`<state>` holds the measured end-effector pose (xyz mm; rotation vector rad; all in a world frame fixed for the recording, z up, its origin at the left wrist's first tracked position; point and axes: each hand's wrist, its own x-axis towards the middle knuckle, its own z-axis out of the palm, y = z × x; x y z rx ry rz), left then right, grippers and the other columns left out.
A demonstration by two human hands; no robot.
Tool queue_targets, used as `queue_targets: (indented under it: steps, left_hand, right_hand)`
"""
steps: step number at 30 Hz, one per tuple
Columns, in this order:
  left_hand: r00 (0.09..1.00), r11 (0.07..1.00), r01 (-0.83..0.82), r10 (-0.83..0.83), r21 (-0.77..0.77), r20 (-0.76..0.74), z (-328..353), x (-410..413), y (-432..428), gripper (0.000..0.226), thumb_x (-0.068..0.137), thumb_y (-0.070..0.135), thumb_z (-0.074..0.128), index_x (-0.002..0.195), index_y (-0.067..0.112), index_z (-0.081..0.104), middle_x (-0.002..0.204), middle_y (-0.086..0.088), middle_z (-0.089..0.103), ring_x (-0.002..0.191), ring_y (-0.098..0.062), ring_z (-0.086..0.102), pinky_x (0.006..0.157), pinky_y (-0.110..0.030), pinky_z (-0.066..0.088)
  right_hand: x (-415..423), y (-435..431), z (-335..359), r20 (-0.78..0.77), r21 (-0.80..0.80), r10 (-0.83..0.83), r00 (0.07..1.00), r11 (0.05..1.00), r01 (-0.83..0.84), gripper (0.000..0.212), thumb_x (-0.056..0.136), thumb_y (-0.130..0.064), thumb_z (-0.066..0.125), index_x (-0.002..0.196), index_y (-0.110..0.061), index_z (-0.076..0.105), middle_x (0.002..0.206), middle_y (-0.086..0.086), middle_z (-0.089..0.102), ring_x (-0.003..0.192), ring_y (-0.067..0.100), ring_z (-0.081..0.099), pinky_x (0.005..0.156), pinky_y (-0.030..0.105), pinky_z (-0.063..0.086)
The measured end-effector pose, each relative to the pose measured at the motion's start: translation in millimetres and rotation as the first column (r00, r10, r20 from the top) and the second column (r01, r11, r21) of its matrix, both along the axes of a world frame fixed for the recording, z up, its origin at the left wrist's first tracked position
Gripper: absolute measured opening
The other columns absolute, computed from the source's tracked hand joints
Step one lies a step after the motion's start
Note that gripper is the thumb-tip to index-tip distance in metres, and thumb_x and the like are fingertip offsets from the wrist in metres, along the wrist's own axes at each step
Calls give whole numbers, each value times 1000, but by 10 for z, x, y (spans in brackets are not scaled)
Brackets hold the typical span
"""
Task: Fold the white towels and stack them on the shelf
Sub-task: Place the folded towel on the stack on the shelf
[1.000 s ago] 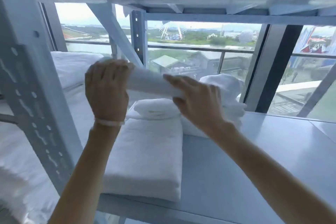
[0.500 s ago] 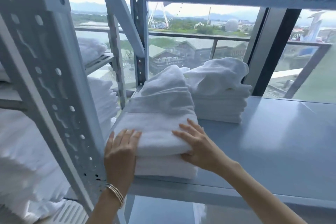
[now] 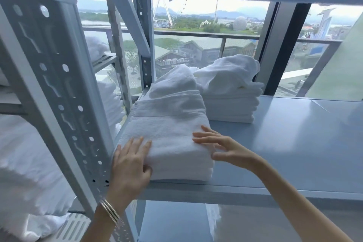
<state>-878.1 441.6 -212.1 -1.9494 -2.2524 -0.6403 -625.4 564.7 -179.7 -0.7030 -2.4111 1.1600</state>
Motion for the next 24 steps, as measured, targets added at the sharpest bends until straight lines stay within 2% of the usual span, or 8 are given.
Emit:
queue_targets:
  steps: [2, 4, 7, 10, 12, 14, 19, 24]
  left_hand:
    - [968, 992, 107, -89, -65, 237, 267, 19, 86, 68, 73, 51, 33, 137, 30, 44, 145, 11, 38, 140, -15, 25, 117, -44, 10]
    - [939, 990, 136, -115, -44, 324, 458, 70, 303, 73, 77, 67, 23, 139, 32, 41, 146, 8, 38, 140, -14, 25, 115, -47, 16]
    - [991, 989, -16, 35, -147, 132, 510, 225, 712, 61, 93, 61, 23, 147, 32, 22, 155, 3, 18, 144, -22, 8, 114, -55, 2]
    - [994, 946, -103, 107, -308, -3, 315, 454, 831, 63, 92, 62, 15, 148, 36, 2, 158, 4, -3, 143, -31, -8, 108, -63, -8]
    - [991, 946, -136, 126, -296, -53, 183, 502, 805, 61, 92, 61, 13, 148, 39, 0, 158, 4, -6, 143, -33, -10, 106, -65, -11]
    - [987, 953, -154, 139, -262, -78, 126, 482, 788, 60, 92, 60, 12, 147, 41, -2, 158, 4, -8, 143, -32, -12, 106, -66, -11]
    - [985, 955, -159, 136, -250, -106, 82, 494, 802, 81, 69, 66, -13, 146, 43, -3, 157, 5, -10, 142, -31, -16, 105, -65, -12]
    - [985, 942, -168, 146, -291, -95, 126, 497, 852, 59, 92, 60, 15, 146, 42, -3, 157, 4, -11, 142, -32, -15, 105, -66, -12]
  right_hand:
    - [-13, 82, 91, -89, -50, -105, 990, 994, 101, 45, 79, -5, 52, 114, -32, 63, 132, -12, 53, 134, -3, 31, 109, 28, 31]
    - [-143, 227, 176, -67, 118, -211, 975, 969, 217, 34, 86, -7, 55, 112, -27, 64, 129, -11, 54, 126, -1, 41, 107, 23, 31]
    - [-482, 528, 289, 163, 362, -265, 950, 912, 192, 36, 92, -20, 56, 127, -14, 56, 144, 2, 40, 135, 16, 32, 106, 19, 22]
    - [-765, 825, 291, 373, 471, -329, 867, 873, 129, 48, 94, -34, 51, 139, -18, 41, 153, 4, 23, 142, 22, 13, 115, 30, 9]
    - [-841, 965, 263, 449, 497, -380, 809, 858, 128, 54, 95, -42, 45, 144, -25, 31, 156, -1, 16, 143, 21, 6, 116, 43, 10]
    - [-873, 997, 208, 487, 479, -420, 766, 862, 168, 56, 95, -47, 38, 146, -32, 22, 157, -7, 5, 144, 21, -4, 115, 51, 5]
    - [-865, 1006, 117, 530, 454, -436, 727, 870, 191, 56, 93, -49, 34, 146, -37, 19, 157, -9, 6, 144, 24, -3, 116, 44, 5]
    - [-977, 1192, 114, 553, 394, -428, 714, 890, 229, 58, 95, -52, 29, 147, -35, 11, 157, -8, 2, 144, 25, -7, 117, 43, 5]
